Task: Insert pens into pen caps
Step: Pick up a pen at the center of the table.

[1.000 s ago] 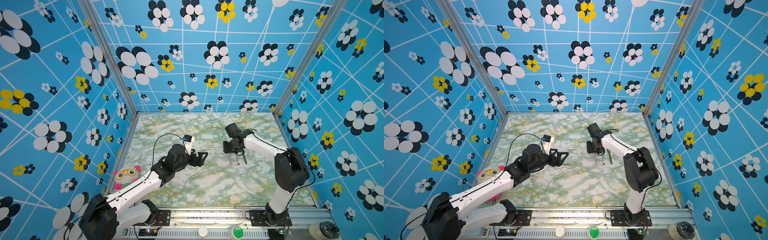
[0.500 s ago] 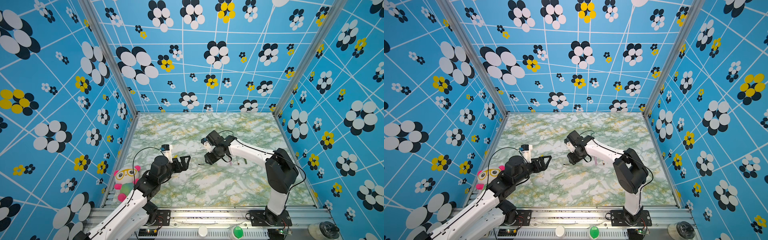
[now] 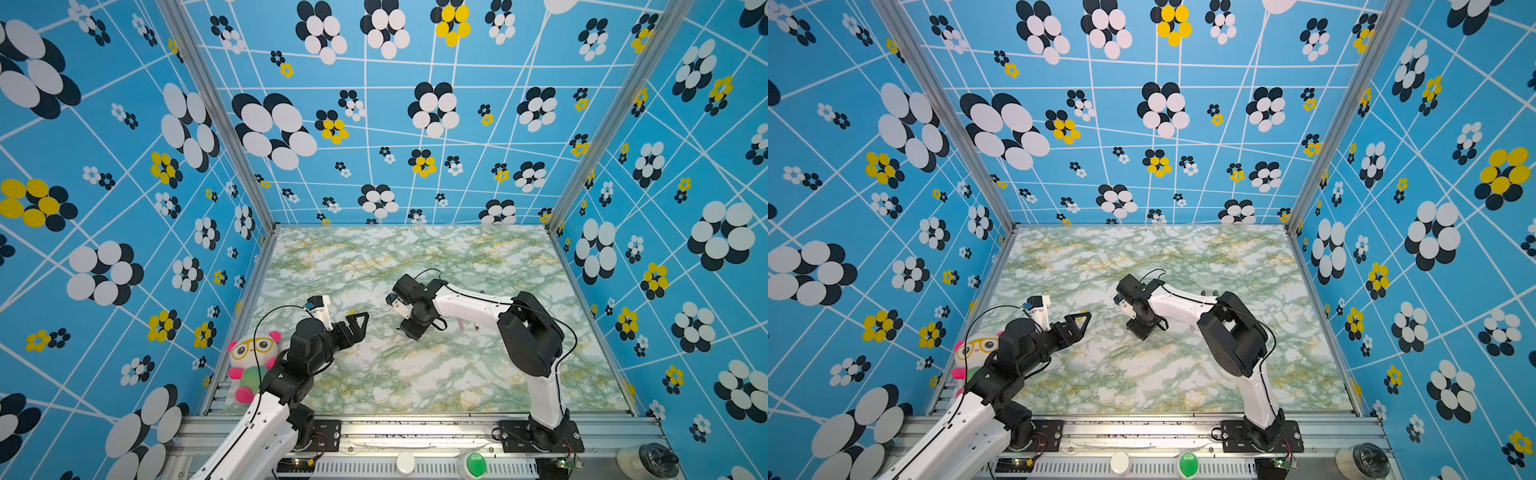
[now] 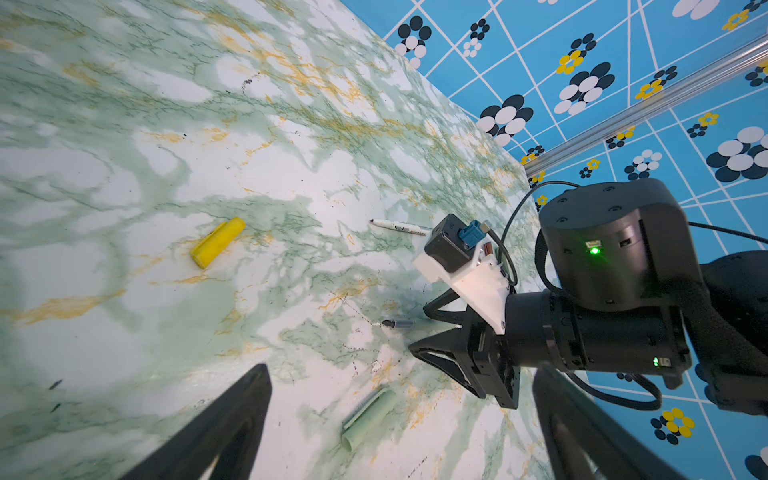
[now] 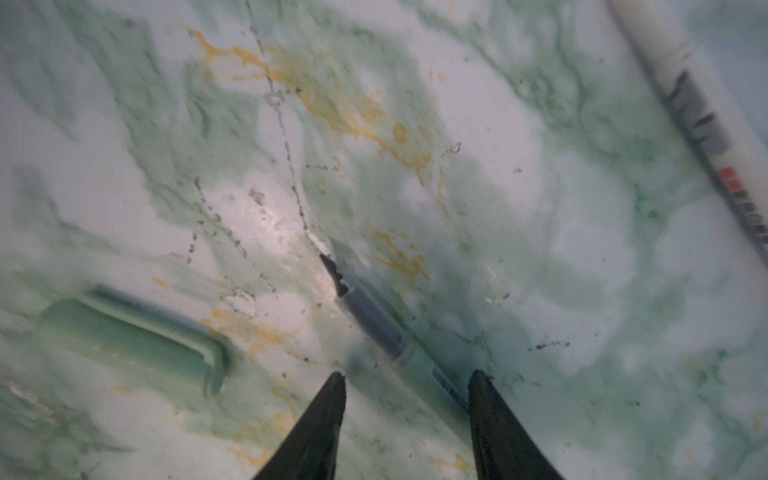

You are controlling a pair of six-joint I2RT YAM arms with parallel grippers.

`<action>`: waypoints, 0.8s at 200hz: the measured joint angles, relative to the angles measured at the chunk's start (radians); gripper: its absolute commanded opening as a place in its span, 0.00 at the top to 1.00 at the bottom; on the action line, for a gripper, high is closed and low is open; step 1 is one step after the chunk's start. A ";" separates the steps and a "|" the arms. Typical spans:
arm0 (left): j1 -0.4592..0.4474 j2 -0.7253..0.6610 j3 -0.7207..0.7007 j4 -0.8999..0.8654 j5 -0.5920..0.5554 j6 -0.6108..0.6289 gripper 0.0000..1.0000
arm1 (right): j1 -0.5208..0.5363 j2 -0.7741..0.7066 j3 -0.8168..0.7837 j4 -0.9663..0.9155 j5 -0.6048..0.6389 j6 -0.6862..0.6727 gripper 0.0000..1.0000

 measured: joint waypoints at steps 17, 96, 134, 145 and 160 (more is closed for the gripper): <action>0.007 -0.001 0.000 0.000 0.006 -0.001 0.01 | 0.002 0.010 0.012 -0.003 0.010 -0.005 0.58; 0.013 -0.007 0.000 0.000 0.014 -0.001 0.01 | 0.002 0.049 0.064 -0.003 0.010 0.005 0.81; 0.015 -0.006 0.000 -0.002 0.018 0.000 0.01 | 0.002 0.055 0.075 -0.003 0.009 0.022 0.87; 0.017 -0.005 0.002 -0.008 0.022 0.001 0.01 | 0.002 0.057 0.078 -0.004 0.010 0.029 0.88; 0.018 0.003 0.011 -0.025 0.026 0.012 0.01 | 0.002 0.060 0.085 -0.003 0.010 0.047 0.90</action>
